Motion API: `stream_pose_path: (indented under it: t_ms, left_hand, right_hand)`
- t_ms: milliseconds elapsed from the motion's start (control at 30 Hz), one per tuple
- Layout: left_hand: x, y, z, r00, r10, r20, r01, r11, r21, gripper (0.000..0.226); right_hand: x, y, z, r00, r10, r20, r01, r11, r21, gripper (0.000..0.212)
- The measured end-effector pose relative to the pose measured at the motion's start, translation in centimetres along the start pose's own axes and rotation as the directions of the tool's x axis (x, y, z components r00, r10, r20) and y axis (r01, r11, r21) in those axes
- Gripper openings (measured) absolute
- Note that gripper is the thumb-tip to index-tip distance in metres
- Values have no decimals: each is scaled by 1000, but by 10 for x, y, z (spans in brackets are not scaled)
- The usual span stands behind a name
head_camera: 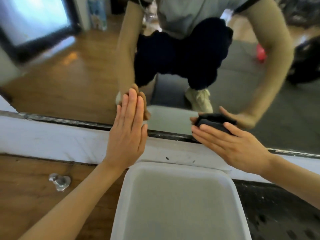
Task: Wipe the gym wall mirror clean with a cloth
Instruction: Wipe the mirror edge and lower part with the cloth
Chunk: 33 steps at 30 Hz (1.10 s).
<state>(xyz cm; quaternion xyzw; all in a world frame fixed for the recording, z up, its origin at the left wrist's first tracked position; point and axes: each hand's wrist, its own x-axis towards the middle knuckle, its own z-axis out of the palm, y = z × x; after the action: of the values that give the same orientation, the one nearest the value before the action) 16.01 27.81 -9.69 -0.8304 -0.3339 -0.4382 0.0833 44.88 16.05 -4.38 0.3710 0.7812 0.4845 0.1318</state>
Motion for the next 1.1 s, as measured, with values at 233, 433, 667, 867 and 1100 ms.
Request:
stream_pose_path:
  t_ms: [233,433,667,867,1100]
  left_hand:
    - [2,11,-14,997,-69,44,61,985,162,62]
    - [2,29,-24,986,-148,79,124,959,255,67]
    - [6,56,-38,950,-274,152,216,924,314,70]
    - [5,57,-48,942,-267,204,217,947,237,73]
    - [7,65,-19,988,-119,102,103,983,150,68]
  right_hand:
    - [53,-19,1,987,-85,-138,80,996,-38,65]
    - [-5,1,12,997,-57,-42,58,998,0,62]
    - [88,-27,-11,975,-123,-185,127,992,5,66]
    - [-37,28,27,976,-155,-152,155,988,-12,57]
    - [-34,15,20,987,-71,-146,78,996,48,56]
